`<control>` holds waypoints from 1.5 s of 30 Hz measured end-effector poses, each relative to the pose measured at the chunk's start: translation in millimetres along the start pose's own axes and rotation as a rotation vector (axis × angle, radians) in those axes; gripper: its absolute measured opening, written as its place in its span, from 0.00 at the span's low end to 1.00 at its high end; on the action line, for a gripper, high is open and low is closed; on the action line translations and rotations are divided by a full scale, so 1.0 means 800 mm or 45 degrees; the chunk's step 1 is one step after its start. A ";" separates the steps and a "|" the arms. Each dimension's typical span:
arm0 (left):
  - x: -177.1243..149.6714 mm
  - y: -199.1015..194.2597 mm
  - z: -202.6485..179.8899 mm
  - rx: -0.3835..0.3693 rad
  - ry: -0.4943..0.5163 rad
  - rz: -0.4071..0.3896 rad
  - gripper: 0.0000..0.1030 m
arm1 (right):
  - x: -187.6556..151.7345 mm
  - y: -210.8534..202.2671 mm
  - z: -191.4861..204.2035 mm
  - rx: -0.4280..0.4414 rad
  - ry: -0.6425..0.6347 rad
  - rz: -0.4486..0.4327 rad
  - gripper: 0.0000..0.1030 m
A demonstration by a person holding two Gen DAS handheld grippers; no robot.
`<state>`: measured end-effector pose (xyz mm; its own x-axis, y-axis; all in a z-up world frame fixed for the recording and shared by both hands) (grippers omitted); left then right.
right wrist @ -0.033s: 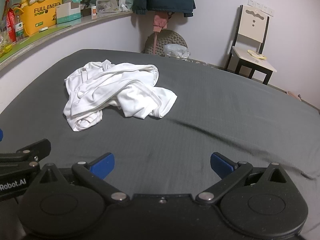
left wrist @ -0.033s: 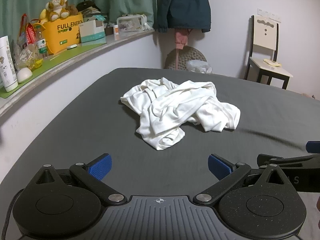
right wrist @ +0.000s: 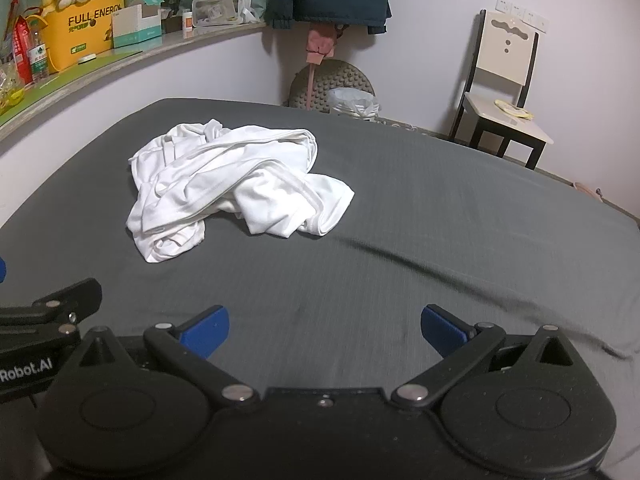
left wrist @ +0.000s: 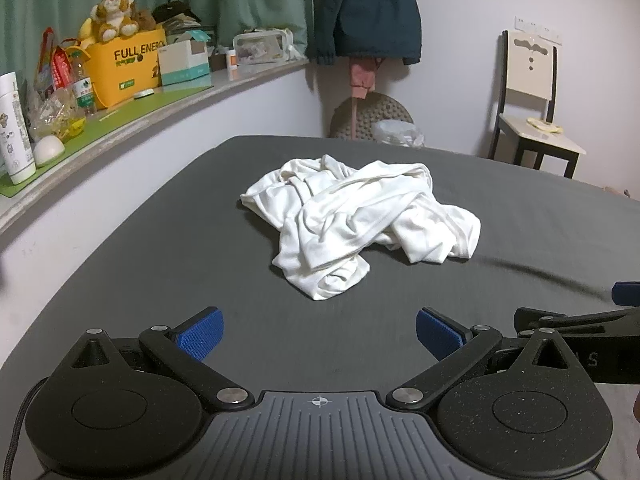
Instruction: Fold clothes
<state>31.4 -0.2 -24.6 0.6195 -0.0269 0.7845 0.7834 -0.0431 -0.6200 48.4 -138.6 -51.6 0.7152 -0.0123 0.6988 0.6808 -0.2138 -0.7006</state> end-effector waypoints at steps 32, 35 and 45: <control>-0.005 0.008 0.001 0.002 -0.028 0.055 1.00 | 0.001 0.009 0.008 0.017 -0.018 0.009 1.00; -0.005 0.007 0.002 0.002 -0.032 0.058 1.00 | 0.001 0.009 0.008 0.018 -0.017 0.010 1.00; -0.003 0.009 0.003 0.019 -0.045 0.067 1.00 | 0.000 0.010 0.008 0.018 -0.017 0.015 1.00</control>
<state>35.2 2.2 -31.1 0.6609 0.0068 0.7505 0.7503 -0.0276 -0.6605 55.0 -134.0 -58.3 0.7250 -0.0012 0.6887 0.6746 -0.2002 -0.7105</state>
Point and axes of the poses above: each gripper's, at about its wrist camera, not at the fingertips, and y roughly the way its jaws point, z to its left, x to its top, the point moved 4 cm from there along y, roughly the way its jaws point, and after that the axes turned 4 degrees about -x, right-handed, at the moved point
